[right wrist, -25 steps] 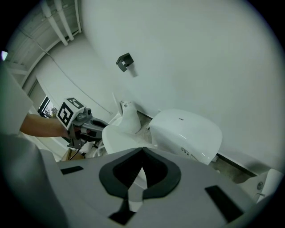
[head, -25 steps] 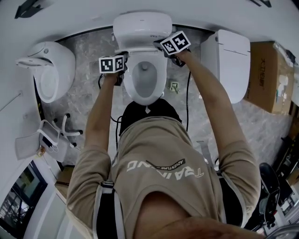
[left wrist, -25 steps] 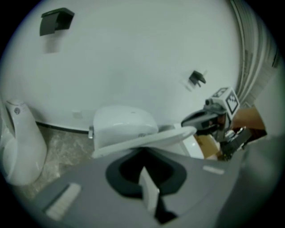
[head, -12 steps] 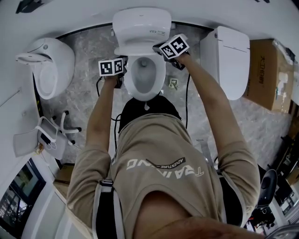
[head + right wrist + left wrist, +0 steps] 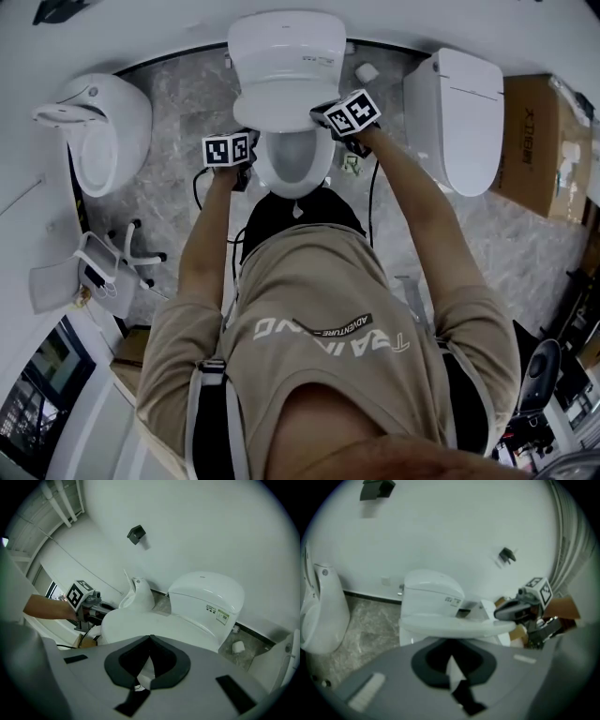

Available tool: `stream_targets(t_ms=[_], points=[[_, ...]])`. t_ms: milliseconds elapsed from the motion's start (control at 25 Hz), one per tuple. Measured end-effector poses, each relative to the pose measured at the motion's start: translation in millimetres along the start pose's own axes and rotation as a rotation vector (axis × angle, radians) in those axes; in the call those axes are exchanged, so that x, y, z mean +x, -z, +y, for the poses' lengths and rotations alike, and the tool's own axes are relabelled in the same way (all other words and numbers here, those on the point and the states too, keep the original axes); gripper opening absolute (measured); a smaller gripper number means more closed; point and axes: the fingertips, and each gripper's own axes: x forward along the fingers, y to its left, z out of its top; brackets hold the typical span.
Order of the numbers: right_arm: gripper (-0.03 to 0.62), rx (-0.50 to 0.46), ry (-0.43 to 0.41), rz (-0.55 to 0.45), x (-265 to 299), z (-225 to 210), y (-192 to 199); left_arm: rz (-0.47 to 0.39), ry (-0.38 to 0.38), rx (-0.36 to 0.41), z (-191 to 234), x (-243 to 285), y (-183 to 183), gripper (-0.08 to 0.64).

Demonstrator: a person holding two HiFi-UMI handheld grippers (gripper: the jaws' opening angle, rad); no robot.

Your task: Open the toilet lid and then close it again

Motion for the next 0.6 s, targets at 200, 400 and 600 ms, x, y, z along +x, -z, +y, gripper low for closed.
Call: stream_targets(t_ms=[200,400,600], points=[[0.014,0.029,0.009,0.022,11.2,15.3,33.5,0.08,-0.002,0.036,-2.7,-2.1,42.1,0.004],[0.014,0.0,0.028,0.091,24.6,30.0,66.0,0.153,-0.006,0.045,0.7,-4.9,83.3,0.005],[0.014,0.013,0.029,0.117,33.1,35.6,88.9,0.18,-0.004,0.007,7.4,-5.9,108.9,0.005]])
